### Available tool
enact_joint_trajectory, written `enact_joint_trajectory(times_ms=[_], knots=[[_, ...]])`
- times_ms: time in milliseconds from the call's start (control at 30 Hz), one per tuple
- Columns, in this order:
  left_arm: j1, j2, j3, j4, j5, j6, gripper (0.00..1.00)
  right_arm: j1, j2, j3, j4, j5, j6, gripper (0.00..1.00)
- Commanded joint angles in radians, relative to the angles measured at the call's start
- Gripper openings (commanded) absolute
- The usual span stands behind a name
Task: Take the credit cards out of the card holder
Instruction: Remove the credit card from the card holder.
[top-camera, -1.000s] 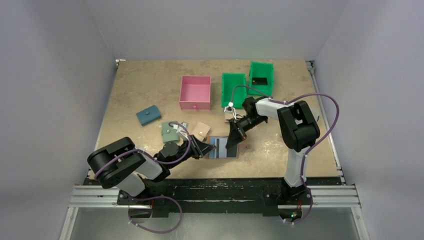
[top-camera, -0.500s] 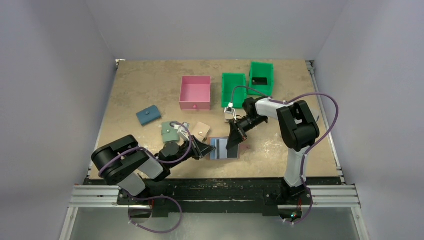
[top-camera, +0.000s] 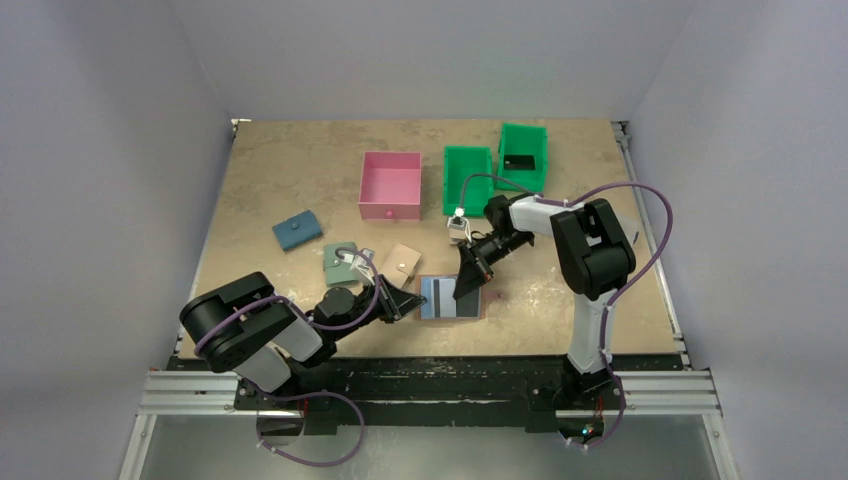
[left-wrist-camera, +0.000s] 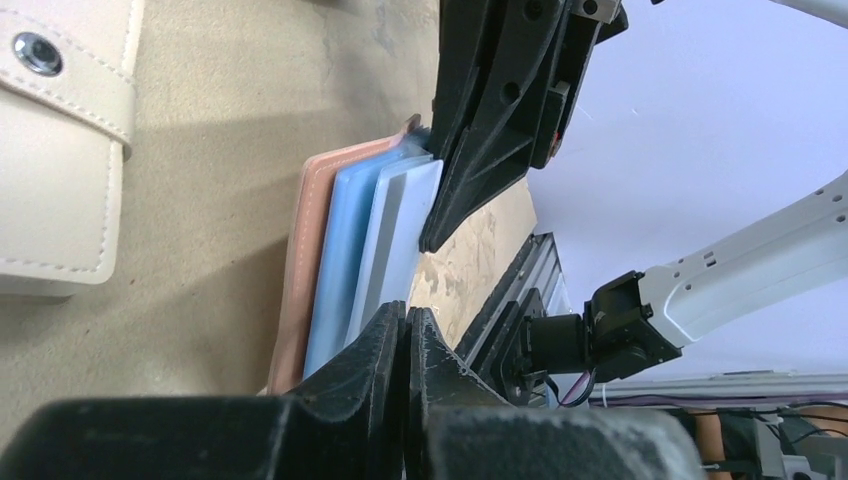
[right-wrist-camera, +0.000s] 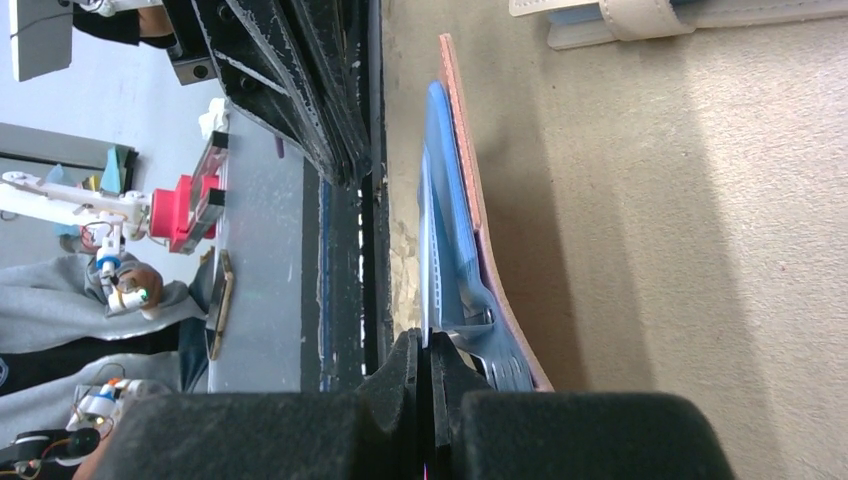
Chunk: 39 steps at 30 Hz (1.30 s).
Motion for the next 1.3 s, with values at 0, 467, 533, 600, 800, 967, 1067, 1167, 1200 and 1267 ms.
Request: enact_joint_trajectory(times_ms=[0,467,533,600,800,967,1067,1167,1200,1267], knots=[[0.008,-0.022,-0.030,0.056,-0.024,0.012,0.00,-0.001,0.009,0.022,0.018,0.003,0.017,0.00],[0.008,0.025,-0.002,0.107,0.051,0.023,0.28,0.000,0.016,0.041,-0.059,-0.030,-0.069,0.00],[0.007,0.037,-0.004,0.121,0.050,0.018,0.28,0.000,0.016,0.041,-0.055,-0.019,-0.067,0.00],[0.008,0.051,-0.002,0.141,0.051,0.011,0.28,-0.001,0.014,0.037,-0.031,0.001,-0.040,0.00],[0.008,0.110,0.053,0.173,0.075,-0.002,0.28,0.000,0.001,0.017,0.054,0.080,0.055,0.00],[0.008,0.167,0.091,0.197,0.083,-0.019,0.28,-0.002,-0.018,0.006,0.095,0.148,0.103,0.00],[0.007,0.187,0.102,0.166,0.059,-0.027,0.28,-0.002,-0.027,0.005,0.095,0.179,0.109,0.00],[0.006,0.196,0.136,0.095,0.049,-0.020,0.29,-0.006,-0.028,0.010,0.087,0.195,0.108,0.00],[0.004,0.196,0.144,0.075,0.042,-0.017,0.29,-0.008,-0.030,0.011,0.084,0.200,0.108,0.00],[0.004,0.198,0.159,0.029,0.030,-0.007,0.29,-0.014,-0.031,0.014,0.075,0.207,0.105,0.00]])
